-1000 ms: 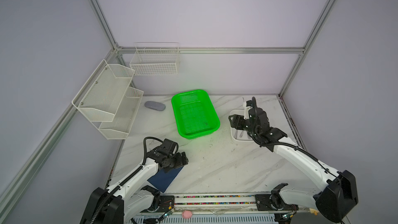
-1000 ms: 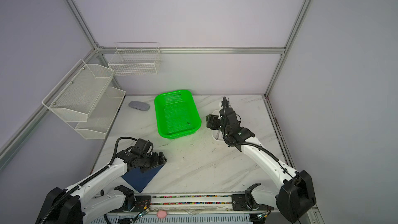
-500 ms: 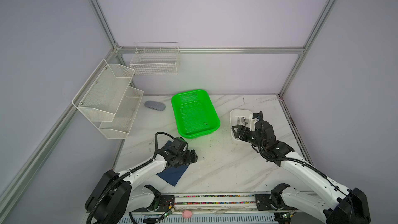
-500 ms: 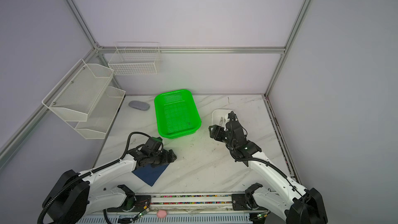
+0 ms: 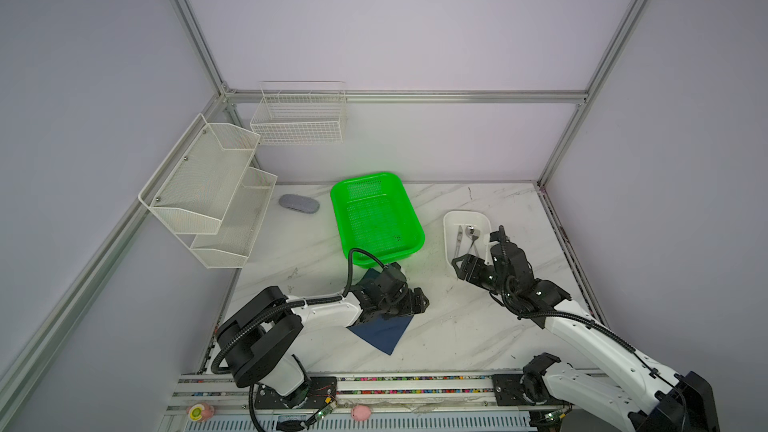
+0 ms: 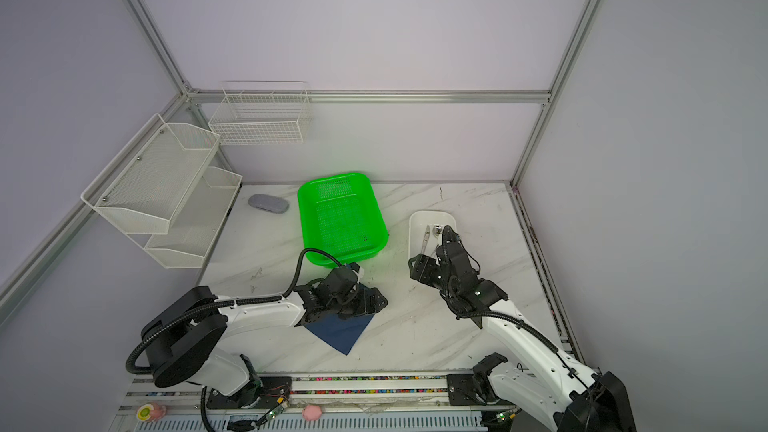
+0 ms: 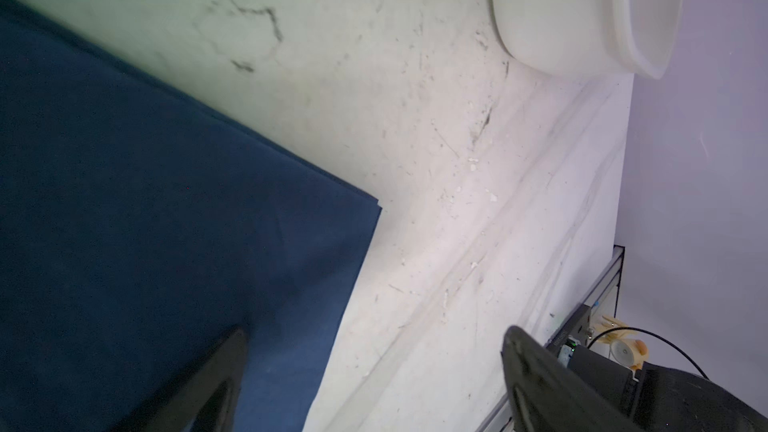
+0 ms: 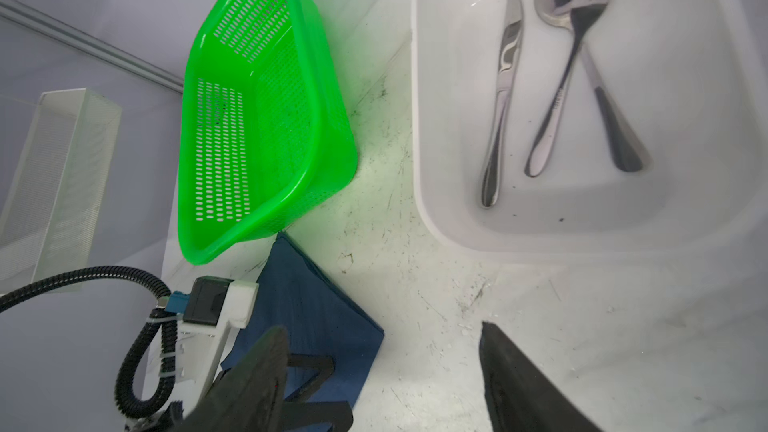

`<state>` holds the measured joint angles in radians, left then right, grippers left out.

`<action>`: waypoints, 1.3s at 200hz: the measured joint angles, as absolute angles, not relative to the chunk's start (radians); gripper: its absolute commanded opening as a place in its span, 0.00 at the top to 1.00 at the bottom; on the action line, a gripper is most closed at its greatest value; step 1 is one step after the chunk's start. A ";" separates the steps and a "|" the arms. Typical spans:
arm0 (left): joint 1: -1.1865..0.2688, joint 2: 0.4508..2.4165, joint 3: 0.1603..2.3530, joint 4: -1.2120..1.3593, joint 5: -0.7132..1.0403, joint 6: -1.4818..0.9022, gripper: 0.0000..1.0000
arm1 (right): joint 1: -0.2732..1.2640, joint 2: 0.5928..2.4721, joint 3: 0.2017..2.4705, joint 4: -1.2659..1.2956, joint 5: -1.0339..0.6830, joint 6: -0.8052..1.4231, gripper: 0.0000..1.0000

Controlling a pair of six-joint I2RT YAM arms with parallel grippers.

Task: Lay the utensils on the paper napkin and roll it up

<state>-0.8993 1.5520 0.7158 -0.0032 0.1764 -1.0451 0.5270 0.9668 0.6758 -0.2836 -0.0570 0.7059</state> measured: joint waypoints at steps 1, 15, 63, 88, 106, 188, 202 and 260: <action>-0.902 1.553 0.717 -0.002 0.175 -1.047 0.05 | 0.527 0.966 0.676 -0.285 -0.056 0.706 0.28; -0.932 1.551 0.722 -0.002 0.155 -1.061 0.04 | 0.527 0.955 0.676 -0.310 -0.044 0.705 0.30; -0.957 1.210 0.688 -0.110 -0.068 -1.084 0.00 | 0.526 0.971 0.703 -0.340 -0.065 0.650 0.46; -0.948 0.982 0.637 -0.210 -0.197 -1.077 0.00 | 0.535 1.036 0.695 -0.223 -0.205 0.672 0.57; -0.934 0.842 0.586 -0.301 -0.276 -1.066 0.00 | 0.601 1.132 0.687 -0.149 -0.259 0.705 0.58; -0.857 0.566 0.486 -0.505 -0.385 -0.999 0.00 | 0.896 1.387 0.644 0.125 -0.254 0.868 0.68; -0.852 0.589 0.486 -0.512 -0.378 -0.983 0.00 | 0.921 1.452 0.654 0.141 -0.248 0.875 0.69; -0.827 0.636 0.486 -0.489 -0.274 -0.885 0.00 | 0.937 1.566 0.661 0.120 -0.160 0.883 0.71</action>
